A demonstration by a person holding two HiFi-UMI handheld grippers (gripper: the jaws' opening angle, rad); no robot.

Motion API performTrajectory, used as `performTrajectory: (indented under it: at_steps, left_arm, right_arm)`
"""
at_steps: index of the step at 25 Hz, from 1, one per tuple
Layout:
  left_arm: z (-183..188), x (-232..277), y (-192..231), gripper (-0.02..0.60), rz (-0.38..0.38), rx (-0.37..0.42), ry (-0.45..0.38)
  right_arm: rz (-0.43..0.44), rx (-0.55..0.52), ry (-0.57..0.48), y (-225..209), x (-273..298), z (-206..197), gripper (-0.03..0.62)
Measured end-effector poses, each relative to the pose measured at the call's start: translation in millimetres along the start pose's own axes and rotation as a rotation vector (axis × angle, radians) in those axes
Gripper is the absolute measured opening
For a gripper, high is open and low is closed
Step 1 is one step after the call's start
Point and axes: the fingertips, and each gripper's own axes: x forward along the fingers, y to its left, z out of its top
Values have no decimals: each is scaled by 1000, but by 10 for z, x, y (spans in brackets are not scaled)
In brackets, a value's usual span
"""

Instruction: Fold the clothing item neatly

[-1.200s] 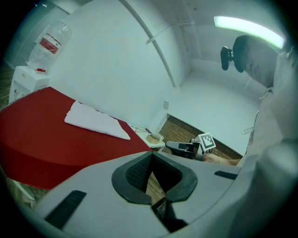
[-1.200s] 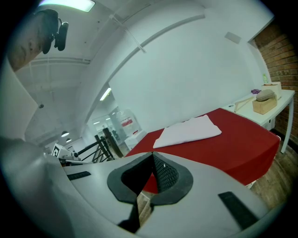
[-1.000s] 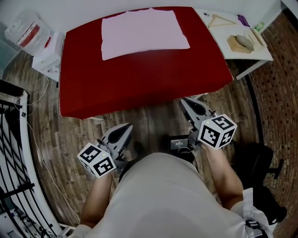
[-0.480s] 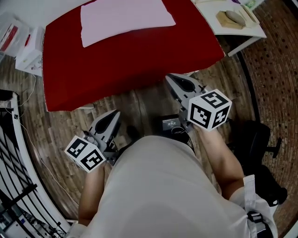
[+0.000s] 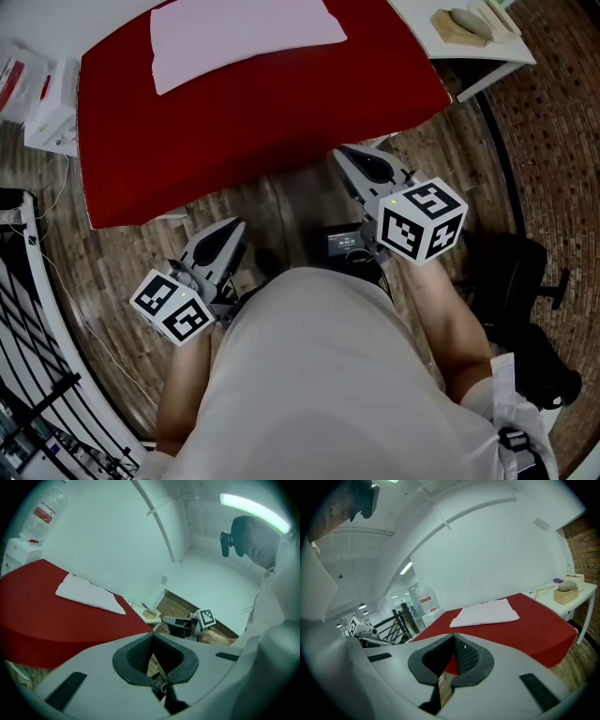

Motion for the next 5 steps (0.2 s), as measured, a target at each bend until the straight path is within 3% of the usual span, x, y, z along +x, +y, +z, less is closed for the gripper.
performTrajectory:
  at_steps: [5]
  left_arm:
    - [-35, 84, -39, 4, -13, 5, 21]
  right_arm:
    - [-5, 1, 1, -60, -22, -6, 11]
